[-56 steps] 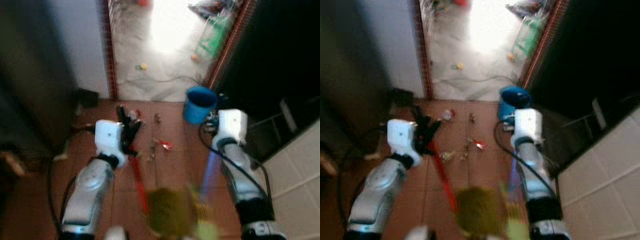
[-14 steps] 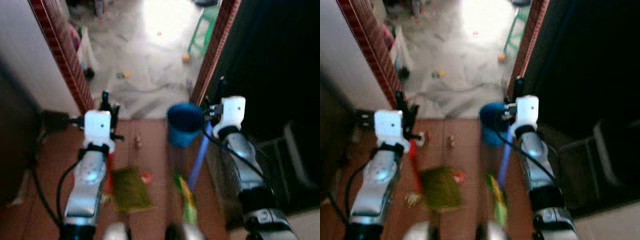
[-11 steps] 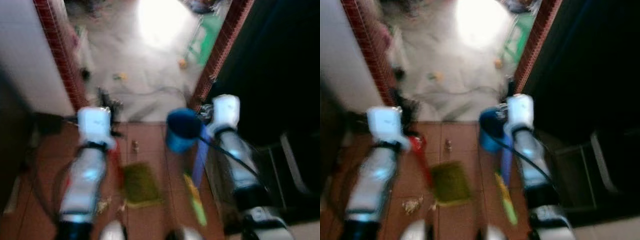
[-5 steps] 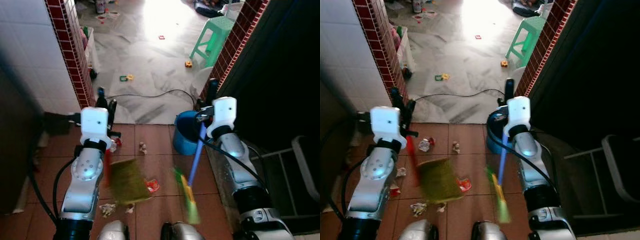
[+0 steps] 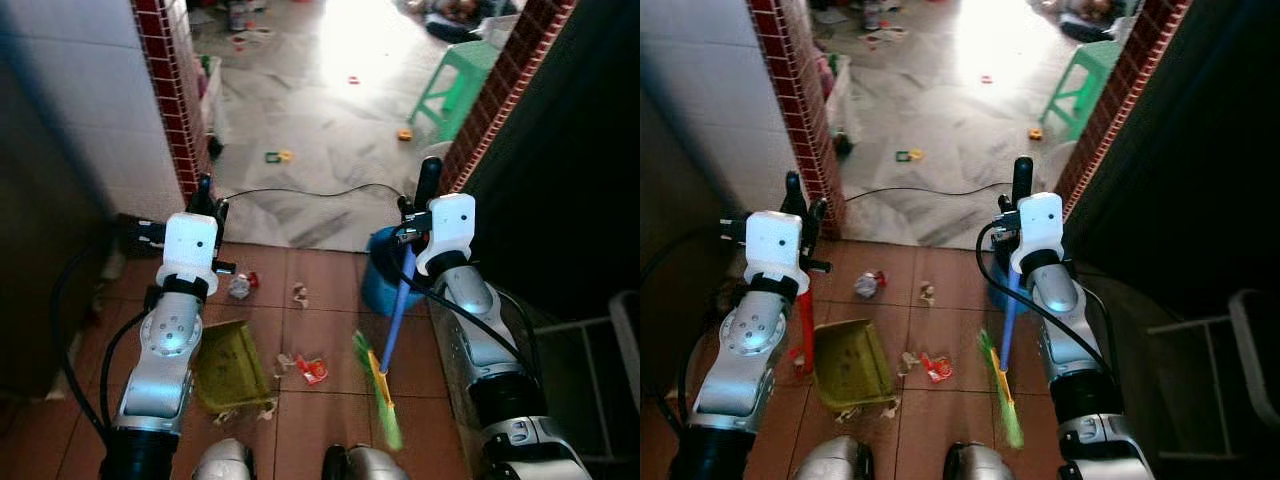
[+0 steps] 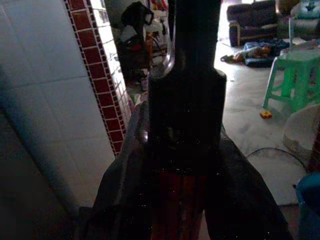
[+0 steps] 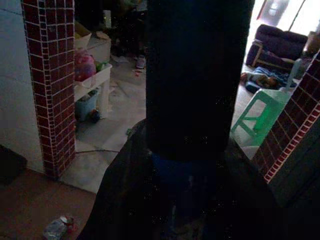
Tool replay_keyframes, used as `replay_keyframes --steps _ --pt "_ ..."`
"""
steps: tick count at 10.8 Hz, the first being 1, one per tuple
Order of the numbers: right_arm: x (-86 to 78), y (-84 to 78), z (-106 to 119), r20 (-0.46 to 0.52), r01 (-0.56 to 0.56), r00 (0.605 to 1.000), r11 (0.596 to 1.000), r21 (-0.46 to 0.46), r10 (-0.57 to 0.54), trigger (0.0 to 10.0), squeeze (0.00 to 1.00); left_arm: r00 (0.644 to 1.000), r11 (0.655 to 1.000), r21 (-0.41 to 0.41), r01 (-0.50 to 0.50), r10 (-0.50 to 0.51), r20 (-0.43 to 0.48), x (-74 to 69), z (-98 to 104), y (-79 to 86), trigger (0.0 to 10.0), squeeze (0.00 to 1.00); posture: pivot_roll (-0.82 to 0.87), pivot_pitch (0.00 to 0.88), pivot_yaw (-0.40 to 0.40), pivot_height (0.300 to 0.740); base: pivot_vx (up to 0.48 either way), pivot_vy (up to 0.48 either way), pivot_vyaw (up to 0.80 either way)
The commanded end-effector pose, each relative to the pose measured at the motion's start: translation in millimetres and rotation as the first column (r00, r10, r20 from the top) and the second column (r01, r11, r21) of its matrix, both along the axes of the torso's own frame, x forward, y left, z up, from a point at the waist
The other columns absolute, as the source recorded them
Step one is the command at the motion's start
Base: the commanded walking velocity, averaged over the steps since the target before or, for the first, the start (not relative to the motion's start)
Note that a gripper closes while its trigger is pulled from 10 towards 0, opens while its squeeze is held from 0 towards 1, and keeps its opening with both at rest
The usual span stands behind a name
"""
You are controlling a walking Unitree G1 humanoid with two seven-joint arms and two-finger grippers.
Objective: Sweep floor
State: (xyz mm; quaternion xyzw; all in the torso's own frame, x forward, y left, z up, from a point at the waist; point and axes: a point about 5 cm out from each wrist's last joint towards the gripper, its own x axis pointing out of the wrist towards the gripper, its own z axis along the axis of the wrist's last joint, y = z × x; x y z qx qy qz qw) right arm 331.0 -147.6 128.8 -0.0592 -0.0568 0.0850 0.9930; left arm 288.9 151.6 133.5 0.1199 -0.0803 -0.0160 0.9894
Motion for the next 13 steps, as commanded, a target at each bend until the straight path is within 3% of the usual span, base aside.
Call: replay_keyframes --steps 1,6,7,9,11,13 --pt "2.2 -3.0 9.6 0.035 0.007 0.999 1.0 0.016 -0.007 10.0 0.0 0.999 0.999 -0.006 0.037 -0.037 0.036 7.5 1.2 -10.9 10.0 0.0 0.06 0.112 -0.101 0.74 0.0 0.0 0.0" --pt "3.7 -1.1 17.2 0.05 -0.016 0.999 0.999 0.032 0.015 10.0 0.0 0.996 0.995 0.064 0.082 -0.085 0.035 23.8 -5.8 -28.8 10.0 0.0 0.04 0.115 -0.101 0.74 0.0 0.0 0.0" --pt "3.9 0.8 18.1 0.046 -0.026 0.999 0.998 0.059 0.023 10.0 0.0 0.993 0.991 0.063 0.115 -0.115 0.002 27.1 -13.5 -38.8 10.0 0.0 0.02 0.112 -0.102 0.74 0.0 0.0 0.0" --pt "11.0 4.7 24.5 0.034 -0.019 0.999 0.987 0.16 0.014 10.0 0.0 0.991 0.991 -0.006 0.134 -0.134 -0.03 31.4 -24.5 -46.1 10.0 0.0 0.01 0.095 -0.084 0.74 0.0 0.0 0.0" --pt "14.0 13.3 34.3 0.064 -0.041 0.998 0.983 0.182 0.03 10.0 0.0 0.991 0.992 -0.079 0.1 -0.106 -0.076 40.6 -31.0 -40.8 10.0 0.0 0.0 0.086 -0.073 0.74 0.0 0.0 0.0" --pt "12.6 18.5 32.5 0.039 -0.061 0.998 0.969 0.24 0.053 10.0 0.0 0.977 0.982 -0.092 0.164 -0.175 -0.121 45.6 -38.3 -57.8 10.0 0.0 0.0 0.078 -0.07 0.74 0.0 0.0 0.0"
